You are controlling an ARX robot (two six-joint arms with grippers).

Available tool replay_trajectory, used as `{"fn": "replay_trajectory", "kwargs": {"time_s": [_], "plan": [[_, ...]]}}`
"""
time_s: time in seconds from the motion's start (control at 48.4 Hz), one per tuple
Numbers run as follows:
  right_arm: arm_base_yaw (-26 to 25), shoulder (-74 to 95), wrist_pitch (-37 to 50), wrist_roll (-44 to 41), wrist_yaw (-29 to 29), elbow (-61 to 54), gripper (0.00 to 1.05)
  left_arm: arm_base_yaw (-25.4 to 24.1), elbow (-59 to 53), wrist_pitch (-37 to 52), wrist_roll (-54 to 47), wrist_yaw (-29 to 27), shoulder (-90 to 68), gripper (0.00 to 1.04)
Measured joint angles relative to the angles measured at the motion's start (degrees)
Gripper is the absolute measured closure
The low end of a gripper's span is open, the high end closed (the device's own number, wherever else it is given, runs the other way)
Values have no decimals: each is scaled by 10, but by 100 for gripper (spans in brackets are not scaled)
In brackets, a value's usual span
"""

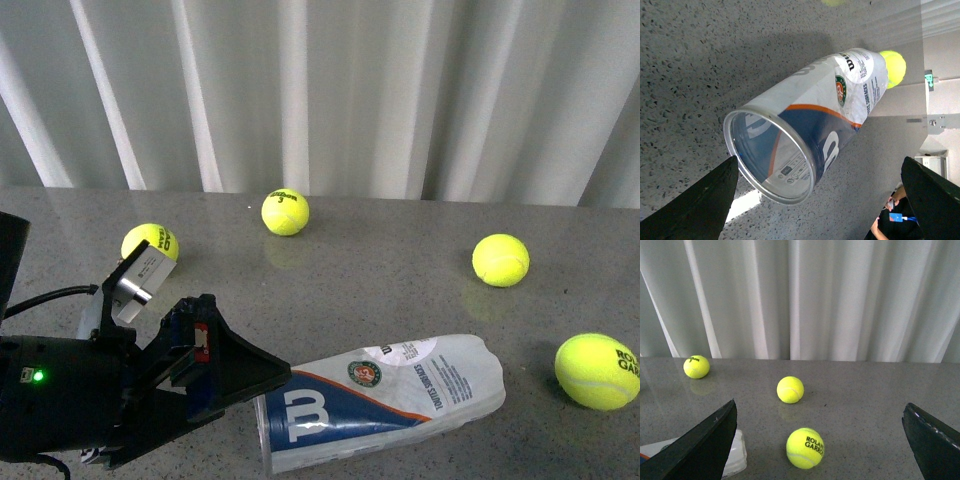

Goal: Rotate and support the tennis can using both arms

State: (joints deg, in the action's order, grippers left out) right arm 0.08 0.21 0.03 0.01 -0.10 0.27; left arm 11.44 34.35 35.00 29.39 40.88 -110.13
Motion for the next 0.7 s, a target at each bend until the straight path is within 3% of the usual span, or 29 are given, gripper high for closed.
{"fn": "replay_trajectory", "kwargs": {"time_s": [0.433, 0.702], "plan": [[0, 0, 0, 0, 0, 0, 7, 47, 28, 34, 48, -10, -45, 7], [0, 0, 0, 0, 0, 0, 7, 62, 43, 72, 136, -36, -80, 63]]}}
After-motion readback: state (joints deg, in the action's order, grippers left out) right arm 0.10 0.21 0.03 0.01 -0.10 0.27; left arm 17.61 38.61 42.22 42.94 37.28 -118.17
